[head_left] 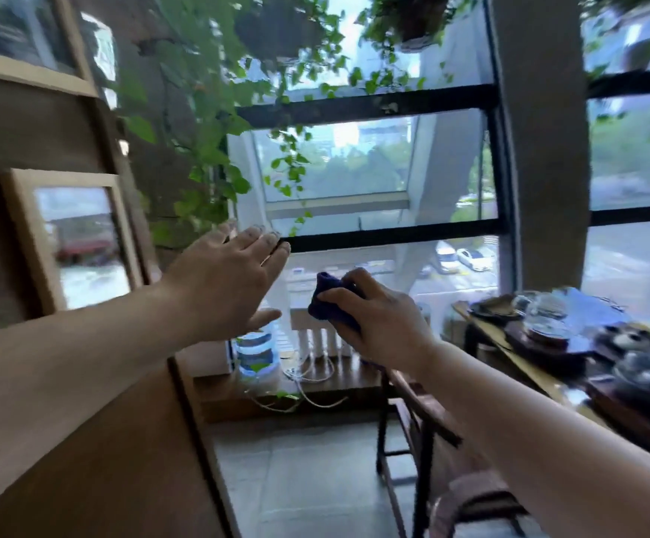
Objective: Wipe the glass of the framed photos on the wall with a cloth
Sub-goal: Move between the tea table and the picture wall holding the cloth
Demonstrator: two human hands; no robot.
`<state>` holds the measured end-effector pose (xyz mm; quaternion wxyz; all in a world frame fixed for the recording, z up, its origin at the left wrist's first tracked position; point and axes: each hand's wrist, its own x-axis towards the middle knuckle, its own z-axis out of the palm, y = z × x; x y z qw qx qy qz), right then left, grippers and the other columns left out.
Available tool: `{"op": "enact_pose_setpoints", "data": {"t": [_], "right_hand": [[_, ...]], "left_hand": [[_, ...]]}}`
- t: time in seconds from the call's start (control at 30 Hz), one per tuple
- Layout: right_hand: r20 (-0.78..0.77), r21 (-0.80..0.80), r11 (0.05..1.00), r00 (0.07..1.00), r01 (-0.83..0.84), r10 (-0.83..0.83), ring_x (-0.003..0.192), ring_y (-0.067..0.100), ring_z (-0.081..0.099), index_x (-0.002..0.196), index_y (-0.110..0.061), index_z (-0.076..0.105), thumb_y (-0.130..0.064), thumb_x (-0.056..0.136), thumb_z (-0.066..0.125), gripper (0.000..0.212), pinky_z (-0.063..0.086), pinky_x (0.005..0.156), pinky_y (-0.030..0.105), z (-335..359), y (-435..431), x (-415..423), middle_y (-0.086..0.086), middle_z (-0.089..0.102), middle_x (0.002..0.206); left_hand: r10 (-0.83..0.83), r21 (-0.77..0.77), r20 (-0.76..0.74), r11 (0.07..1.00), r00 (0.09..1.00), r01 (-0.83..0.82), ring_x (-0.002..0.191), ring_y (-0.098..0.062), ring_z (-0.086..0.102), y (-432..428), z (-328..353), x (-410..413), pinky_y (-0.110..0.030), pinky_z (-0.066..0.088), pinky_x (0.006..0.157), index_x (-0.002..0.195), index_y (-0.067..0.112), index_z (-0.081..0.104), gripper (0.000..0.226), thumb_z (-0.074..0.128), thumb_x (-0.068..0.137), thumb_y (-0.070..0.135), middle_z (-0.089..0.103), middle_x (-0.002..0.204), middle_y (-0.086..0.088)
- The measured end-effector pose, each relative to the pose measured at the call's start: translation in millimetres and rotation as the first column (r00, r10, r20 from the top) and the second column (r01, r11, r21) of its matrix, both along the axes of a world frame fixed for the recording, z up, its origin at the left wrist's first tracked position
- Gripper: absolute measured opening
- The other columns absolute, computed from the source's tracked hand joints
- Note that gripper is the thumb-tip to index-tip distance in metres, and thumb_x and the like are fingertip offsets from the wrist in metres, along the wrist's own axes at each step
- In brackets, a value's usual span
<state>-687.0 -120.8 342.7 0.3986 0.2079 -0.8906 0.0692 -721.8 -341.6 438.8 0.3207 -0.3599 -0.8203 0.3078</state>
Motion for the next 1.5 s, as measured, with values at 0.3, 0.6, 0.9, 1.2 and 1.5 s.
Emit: {"op": "enact_pose_setpoints", "data": {"t": [0.3, 0.6, 0.9, 1.2, 1.5], "right_hand": [[0.183, 0.077, 0.899, 0.88, 0.431, -0.437, 0.079, 0.033, 0.063, 0.124, -0.023, 0.057, -0.038, 0.086, 0.056, 0.041, 0.052, 0.054, 0.041, -48.2, 100.9, 142.2, 0.004, 0.057, 0.117], [0.29, 0.05, 0.68, 0.641, 0.732, -0.711, 0.093, 0.026, 0.065, 0.132, -0.02, 0.048, -0.033, 0.082, 0.066, 0.055, 0.054, 0.057, 0.039, -96.5, 115.1, 334.5, 0.001, 0.059, 0.117], [0.353, 0.042, 0.46, 0.418, 0.887, -0.837, 0.104, 0.026, 0.062, 0.135, -0.017, 0.046, -0.033, 0.081, 0.068, 0.061, 0.055, 0.069, 0.042, -136.6, 132.4, 510.1, 0.002, 0.058, 0.124], [0.475, -0.028, 0.325, 0.298, 0.945, -0.828, 0.09, 0.022, 0.066, 0.13, -0.023, 0.05, -0.031, 0.077, 0.07, 0.057, 0.051, 0.058, 0.033, -222.6, 189.8, 664.2, -0.004, 0.06, 0.116], [0.642, 0.127, 0.22, 0.088, 0.967, -0.761, 0.092, 0.027, 0.064, 0.129, -0.017, 0.053, -0.029, 0.077, 0.071, 0.057, 0.049, 0.057, 0.035, -323.8, 264.5, 800.4, 0.003, 0.062, 0.116]], "left_hand": [[-0.388, 0.163, 0.218, 0.919, 0.896, 0.358, 0.13, -0.034, 0.042, 109.4, -70.7, 55.0, -0.05, 0.033, 0.108, 0.14, 0.004, 0.037, 0.08, 0.046, 0.082, 0.06, 0.045, 0.143, -0.019], [-0.725, 0.343, 0.386, 0.687, 0.571, 0.64, 0.13, -0.03, 0.043, 201.7, -147.8, 157.4, -0.045, 0.032, 0.109, 0.138, 0.007, 0.041, 0.081, 0.036, 0.082, 0.066, 0.047, 0.142, -0.014], [-0.834, 0.324, 0.45, 0.485, 0.319, 0.812, 0.136, -0.025, 0.034, 288.1, -198.9, 312.2, -0.041, 0.026, 0.113, 0.142, 0.009, 0.033, 0.081, 0.046, 0.082, 0.062, 0.042, 0.147, -0.01], [-0.794, 0.261, 0.559, 0.441, 0.238, 0.859, 0.139, -0.024, 0.026, 367.7, -261.0, 455.3, -0.04, 0.019, 0.113, 0.145, 0.012, 0.023, 0.081, 0.042, 0.084, 0.061, 0.031, 0.153, -0.008], [-0.691, 0.225, 0.699, 0.459, 0.187, 0.859, 0.141, -0.023, 0.023, 431.9, -352.8, 552.6, -0.041, 0.019, 0.115, 0.147, 0.014, 0.016, 0.084, 0.039, 0.084, 0.065, 0.03, 0.154, -0.006]]}}
